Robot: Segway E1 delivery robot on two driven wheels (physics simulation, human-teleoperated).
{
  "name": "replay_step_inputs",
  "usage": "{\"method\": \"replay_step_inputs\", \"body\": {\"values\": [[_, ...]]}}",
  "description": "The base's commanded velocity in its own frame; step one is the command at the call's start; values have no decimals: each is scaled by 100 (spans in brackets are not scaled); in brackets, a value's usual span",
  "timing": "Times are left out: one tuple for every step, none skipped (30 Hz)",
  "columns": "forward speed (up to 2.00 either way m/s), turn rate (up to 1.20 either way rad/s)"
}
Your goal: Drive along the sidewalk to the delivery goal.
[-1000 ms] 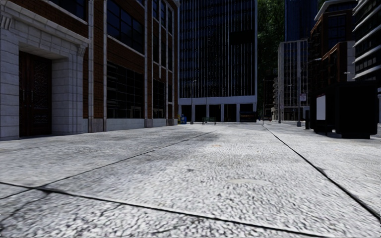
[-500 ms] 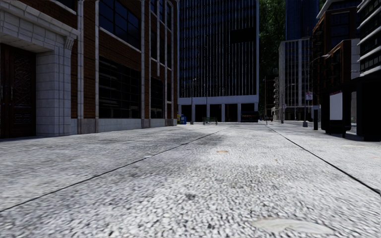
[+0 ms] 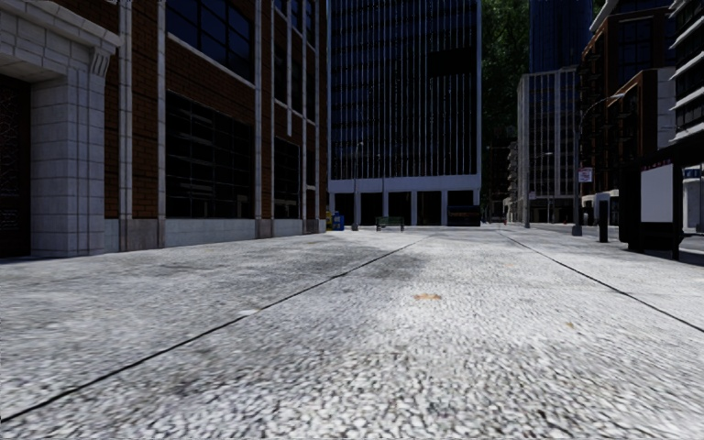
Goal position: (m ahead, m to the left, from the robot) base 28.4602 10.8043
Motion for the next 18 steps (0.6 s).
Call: {"method": "replay_step_inputs", "body": {"values": [[200,0],[200,0],[200,0],[200,0],[200,0],[200,0],[200,0],[200,0],[200,0],[200,0],[200,0],[200,0],[200,0],[200,0],[200,0],[200,0],[200,0],[200,0]]}}
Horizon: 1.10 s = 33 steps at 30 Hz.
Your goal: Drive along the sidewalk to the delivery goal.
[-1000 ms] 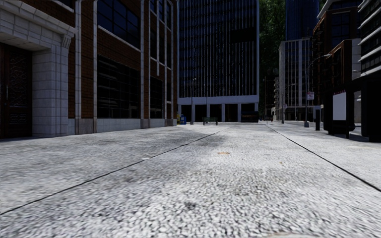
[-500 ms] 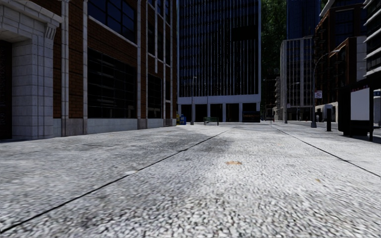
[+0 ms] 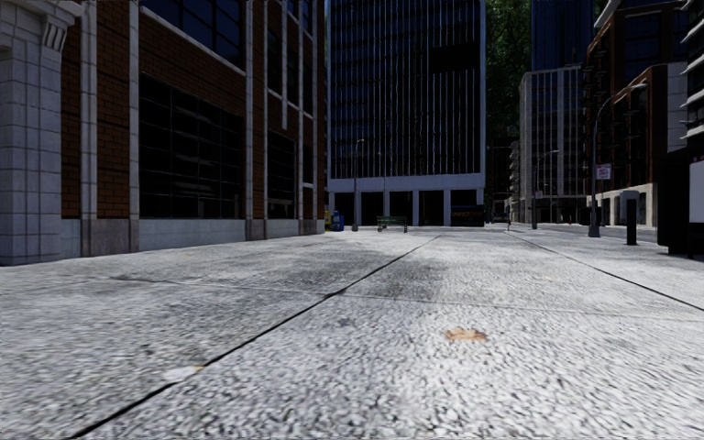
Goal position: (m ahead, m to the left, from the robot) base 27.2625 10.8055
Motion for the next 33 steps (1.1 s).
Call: {"method": "replay_step_inputs", "body": {"values": [[200,0],[200,0],[200,0],[200,0],[200,0],[200,0],[200,0],[200,0],[200,0],[200,0],[200,0],[200,0],[200,0],[200,0],[200,0],[200,0],[200,0],[200,0],[200,0],[200,0],[200,0],[200,0],[200,0],[200,0],[200,0],[200,0],[200,0],[200,0],[200,0],[200,0],[200,0],[200,0],[200,0]]}}
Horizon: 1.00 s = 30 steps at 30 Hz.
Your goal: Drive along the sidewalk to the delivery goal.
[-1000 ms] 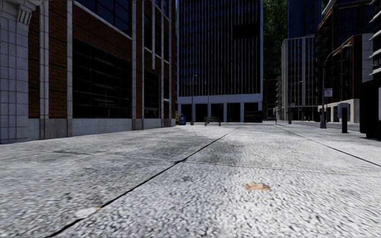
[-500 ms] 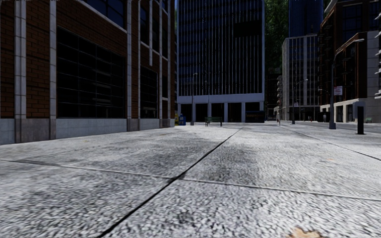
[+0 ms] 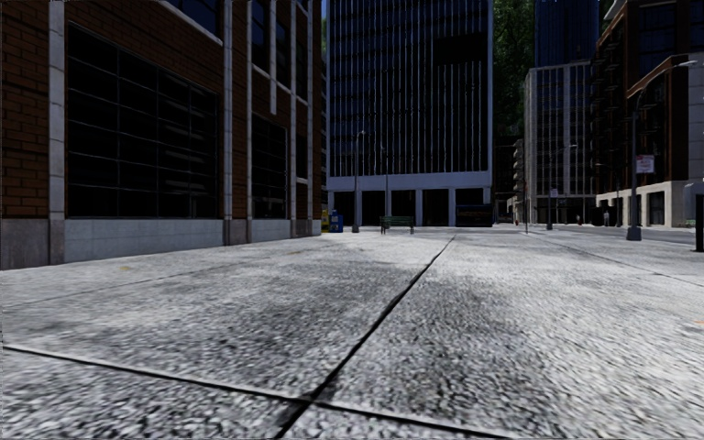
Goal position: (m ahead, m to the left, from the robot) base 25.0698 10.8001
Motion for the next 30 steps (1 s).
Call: {"method": "replay_step_inputs", "body": {"values": [[200,0],[200,0],[200,0],[200,0],[200,0],[200,0],[200,0],[200,0],[200,0],[200,0],[200,0],[200,0],[200,0],[200,0],[200,0],[200,0],[200,0],[200,0],[200,0],[200,0],[200,0],[200,0],[200,0],[200,0],[200,0],[200,0],[200,0],[200,0],[200,0],[200,0]]}}
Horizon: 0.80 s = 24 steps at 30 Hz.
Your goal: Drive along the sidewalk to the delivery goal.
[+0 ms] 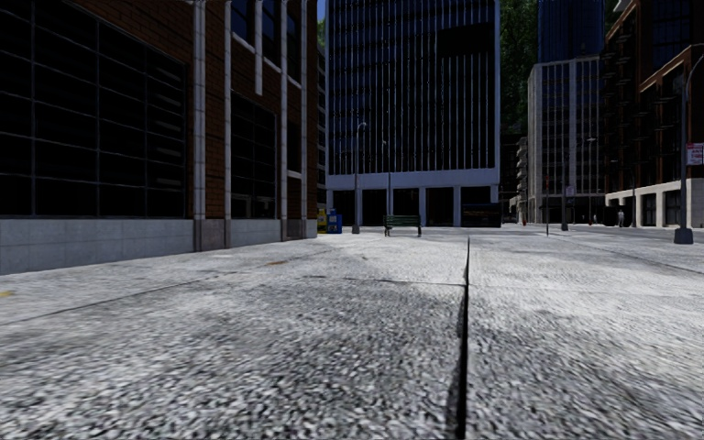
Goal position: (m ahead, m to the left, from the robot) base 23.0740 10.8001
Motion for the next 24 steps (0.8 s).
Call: {"method": "replay_step_inputs", "body": {"values": [[200,0],[200,0],[200,0],[200,0],[200,0],[200,0],[200,0],[200,0],[200,0],[200,0],[200,0],[200,0],[200,0],[200,0],[200,0],[200,0],[200,0],[200,0],[200,0],[200,0],[200,0],[200,0],[200,0],[200,0]]}}
